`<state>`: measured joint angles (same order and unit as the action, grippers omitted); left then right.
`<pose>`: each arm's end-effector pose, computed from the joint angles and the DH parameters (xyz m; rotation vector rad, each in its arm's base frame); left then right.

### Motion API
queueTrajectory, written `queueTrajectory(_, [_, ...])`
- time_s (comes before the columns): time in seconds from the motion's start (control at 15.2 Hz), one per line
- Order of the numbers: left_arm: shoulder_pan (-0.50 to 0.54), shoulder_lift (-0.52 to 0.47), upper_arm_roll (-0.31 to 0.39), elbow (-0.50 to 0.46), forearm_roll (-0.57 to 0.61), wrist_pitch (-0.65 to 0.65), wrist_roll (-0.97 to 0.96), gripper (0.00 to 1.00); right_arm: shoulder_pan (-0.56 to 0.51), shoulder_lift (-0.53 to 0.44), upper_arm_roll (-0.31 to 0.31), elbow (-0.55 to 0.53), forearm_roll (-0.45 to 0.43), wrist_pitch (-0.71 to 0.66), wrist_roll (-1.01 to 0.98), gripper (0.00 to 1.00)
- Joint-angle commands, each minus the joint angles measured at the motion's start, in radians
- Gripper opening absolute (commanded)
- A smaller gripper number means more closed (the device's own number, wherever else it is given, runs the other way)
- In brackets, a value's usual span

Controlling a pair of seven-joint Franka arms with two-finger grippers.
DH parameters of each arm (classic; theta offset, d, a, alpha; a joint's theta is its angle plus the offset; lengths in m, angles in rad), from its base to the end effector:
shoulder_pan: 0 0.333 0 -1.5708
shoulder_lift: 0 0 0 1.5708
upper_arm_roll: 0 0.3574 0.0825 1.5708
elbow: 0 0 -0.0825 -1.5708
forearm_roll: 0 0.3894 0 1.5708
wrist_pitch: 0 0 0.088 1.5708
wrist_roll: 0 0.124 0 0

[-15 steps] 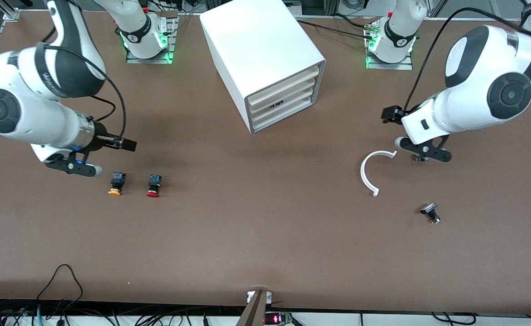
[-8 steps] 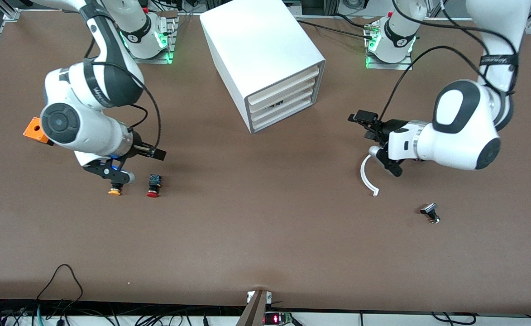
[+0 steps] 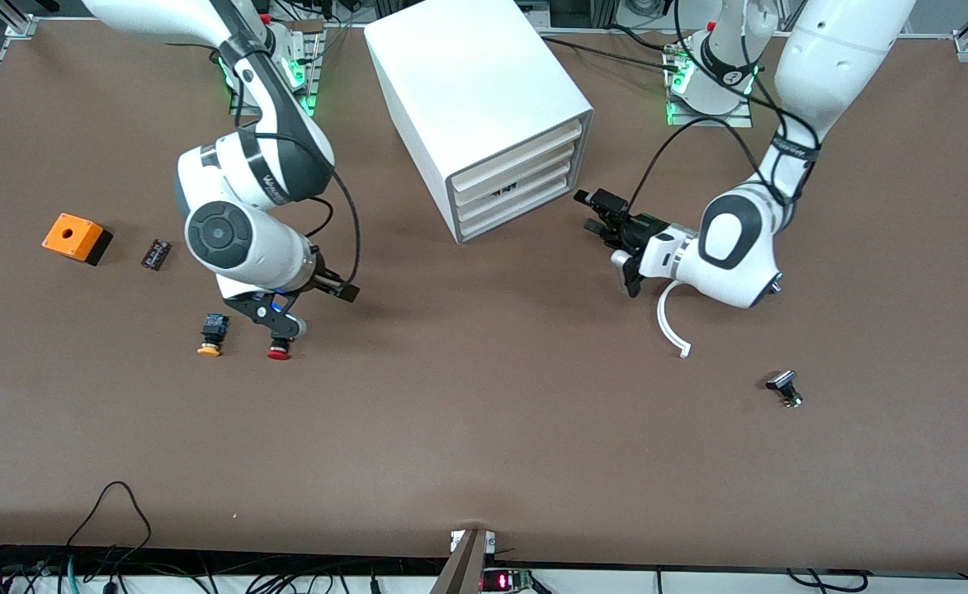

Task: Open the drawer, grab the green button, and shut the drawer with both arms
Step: 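Move the left gripper to the drawer handle while the right gripper approaches the cabinet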

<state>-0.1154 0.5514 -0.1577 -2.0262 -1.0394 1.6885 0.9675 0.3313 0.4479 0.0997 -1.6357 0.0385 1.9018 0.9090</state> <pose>0.4987 -0.2391 0.2040 1.8183 -0.5542 -0.4679 0.6134 0.2771 0.3639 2.9825 -0.7611 -0.2934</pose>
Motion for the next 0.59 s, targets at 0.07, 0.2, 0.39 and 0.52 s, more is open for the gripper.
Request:
queueTrajectory(0.07, [0.003, 0.080, -0.045, -0.051, -0.125, 0.008, 0.196, 0.90, 0.044, 0.058, -0.003, 0.075, -0.003, 0.002, 0.118, 0.99])
queueTrajectory(0.2, [0.002, 0.132, -0.051, -0.055, -0.149, 0.008, 0.284, 0.77, 0.075, 0.087, -0.003, 0.131, -0.003, -0.003, 0.174, 0.99])
queueTrajectory(0.39, [-0.026, 0.145, -0.051, -0.088, -0.188, 0.008, 0.309, 0.61, 0.094, 0.116, -0.003, 0.192, 0.001, -0.012, 0.227, 0.99])
queueTrajectory(0.52, [-0.052, 0.145, -0.051, -0.103, -0.212, 0.008, 0.309, 0.57, 0.121, 0.130, -0.003, 0.230, 0.001, -0.012, 0.278, 0.99])
